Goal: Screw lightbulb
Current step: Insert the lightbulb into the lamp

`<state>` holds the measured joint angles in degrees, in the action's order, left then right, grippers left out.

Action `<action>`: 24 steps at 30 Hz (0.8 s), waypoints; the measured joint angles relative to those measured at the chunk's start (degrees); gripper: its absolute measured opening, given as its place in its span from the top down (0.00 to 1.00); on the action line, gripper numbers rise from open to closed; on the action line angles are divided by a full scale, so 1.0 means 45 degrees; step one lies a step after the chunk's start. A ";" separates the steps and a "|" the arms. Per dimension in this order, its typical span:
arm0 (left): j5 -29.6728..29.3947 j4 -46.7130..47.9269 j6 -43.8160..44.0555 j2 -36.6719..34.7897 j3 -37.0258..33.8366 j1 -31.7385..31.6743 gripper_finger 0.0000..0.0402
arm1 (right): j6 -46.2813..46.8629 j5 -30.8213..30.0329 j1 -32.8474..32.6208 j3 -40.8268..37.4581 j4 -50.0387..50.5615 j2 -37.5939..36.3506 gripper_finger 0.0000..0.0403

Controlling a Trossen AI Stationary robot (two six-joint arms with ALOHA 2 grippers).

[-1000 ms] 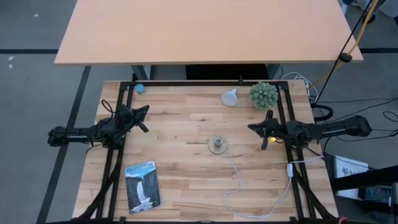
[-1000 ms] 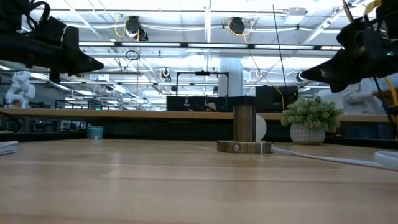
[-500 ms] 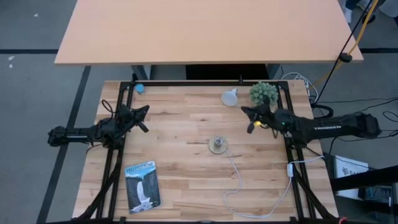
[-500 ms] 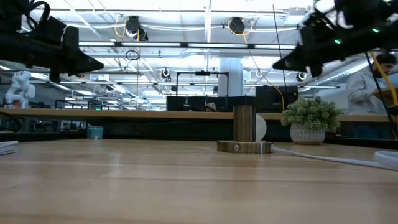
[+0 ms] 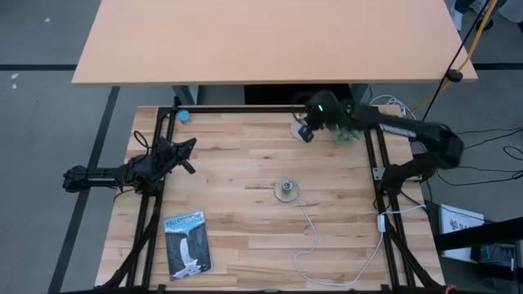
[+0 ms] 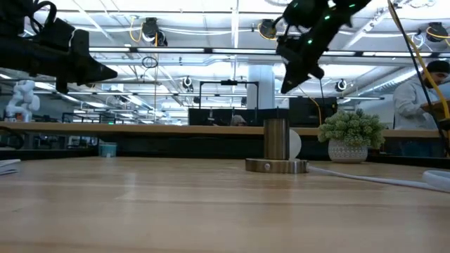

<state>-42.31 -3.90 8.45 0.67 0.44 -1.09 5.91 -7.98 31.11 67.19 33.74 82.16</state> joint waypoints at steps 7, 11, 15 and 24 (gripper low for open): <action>0.0002 0.0000 0.0004 0.0000 -0.0004 0.0001 1.00 | -0.0454 0.0103 0.2339 0.3166 0.3759 0.3230 1.00; -0.0001 0.0000 0.0004 0.0000 -0.0002 -0.0002 1.00 | -0.1363 0.0126 0.2775 0.3363 0.3856 0.4607 1.00; 0.0001 0.0000 0.0004 0.0000 -0.0003 -0.0004 1.00 | -0.1611 0.0320 0.2779 0.3363 0.3969 0.5644 1.00; 0.0001 0.0000 0.0004 0.0004 -0.0003 -0.0004 1.00 | -0.1689 0.7018 0.2648 0.3368 0.5470 0.5968 1.00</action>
<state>-42.31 -3.90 8.47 0.68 0.43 -1.10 -1.69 23.60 43.03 82.35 58.35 109.01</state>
